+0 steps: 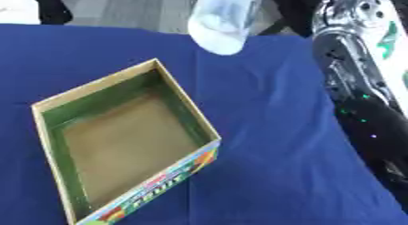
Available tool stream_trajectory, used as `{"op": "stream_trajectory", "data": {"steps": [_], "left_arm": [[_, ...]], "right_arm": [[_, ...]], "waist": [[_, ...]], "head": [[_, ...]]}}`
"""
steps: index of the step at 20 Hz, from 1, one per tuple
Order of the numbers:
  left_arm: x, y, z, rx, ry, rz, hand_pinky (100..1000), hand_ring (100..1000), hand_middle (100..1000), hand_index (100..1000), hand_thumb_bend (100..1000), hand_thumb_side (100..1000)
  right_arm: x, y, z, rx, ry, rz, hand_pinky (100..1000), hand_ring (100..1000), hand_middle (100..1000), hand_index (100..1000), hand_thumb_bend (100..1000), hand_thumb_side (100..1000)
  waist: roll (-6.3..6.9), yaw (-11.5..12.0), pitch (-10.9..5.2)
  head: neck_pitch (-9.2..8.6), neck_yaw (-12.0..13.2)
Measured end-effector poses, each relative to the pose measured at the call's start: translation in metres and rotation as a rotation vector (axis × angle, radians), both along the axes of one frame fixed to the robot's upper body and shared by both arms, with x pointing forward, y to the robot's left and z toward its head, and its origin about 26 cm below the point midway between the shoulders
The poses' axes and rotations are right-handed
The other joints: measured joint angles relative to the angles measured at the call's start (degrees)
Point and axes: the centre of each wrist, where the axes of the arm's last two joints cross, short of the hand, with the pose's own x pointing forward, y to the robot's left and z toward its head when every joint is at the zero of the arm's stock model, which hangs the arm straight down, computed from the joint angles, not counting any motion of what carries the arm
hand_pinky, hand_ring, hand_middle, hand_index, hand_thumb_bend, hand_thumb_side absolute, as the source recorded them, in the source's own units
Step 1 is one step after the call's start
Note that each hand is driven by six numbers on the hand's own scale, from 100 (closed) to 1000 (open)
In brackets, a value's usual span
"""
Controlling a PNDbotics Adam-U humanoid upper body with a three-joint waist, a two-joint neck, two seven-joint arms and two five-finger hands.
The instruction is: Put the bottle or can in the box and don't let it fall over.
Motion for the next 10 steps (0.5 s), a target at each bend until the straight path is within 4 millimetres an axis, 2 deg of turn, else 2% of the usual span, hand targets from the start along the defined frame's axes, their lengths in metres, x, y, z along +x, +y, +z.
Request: {"op": "stream_trajectory", "data": {"steps": [3,4,5,9,10], "left_arm": [[-0.001,0.004,0.003,-0.032,-0.023,0.032,1000,1000,1000,807,100,640],[-0.001,0.005,0.004,-0.042,-0.032,0.041,1000,1000,1000,807,100,665],[-0.001,0.006,0.006,-0.051,-0.045,0.049,1000,1000,1000,807,100,642],[-0.002,0.008,0.010,-0.084,-0.078,0.068,1000,1000,1000,807,100,647],[-0.002,0.009,0.011,-0.091,-0.085,0.072,1000,1000,1000,807,100,648]], "right_arm": [[-0.001,0.005,-0.006,0.002,-0.024,-0.031,1000,1000,1000,177,100,470],[-0.001,0.006,-0.008,0.001,-0.029,-0.040,1000,1000,1000,177,100,435],[-0.001,0.008,-0.010,-0.002,-0.031,-0.048,1000,1000,1000,177,100,470],[-0.001,0.016,-0.020,-0.006,-0.027,-0.066,1000,1000,1000,178,100,470],[-0.001,0.018,-0.022,-0.005,-0.025,-0.070,1000,1000,1000,178,100,436]], "waist": [[0.01,0.1,-0.04],[0.01,0.2,-0.10],[0.01,0.2,-0.19],[-0.21,0.5,-0.40],[-0.33,0.5,-0.45]], "head": [[0.01,-0.4],[0.02,-0.4],[0.02,-0.6],[0.10,-1.2],[0.32,-1.4]]}}
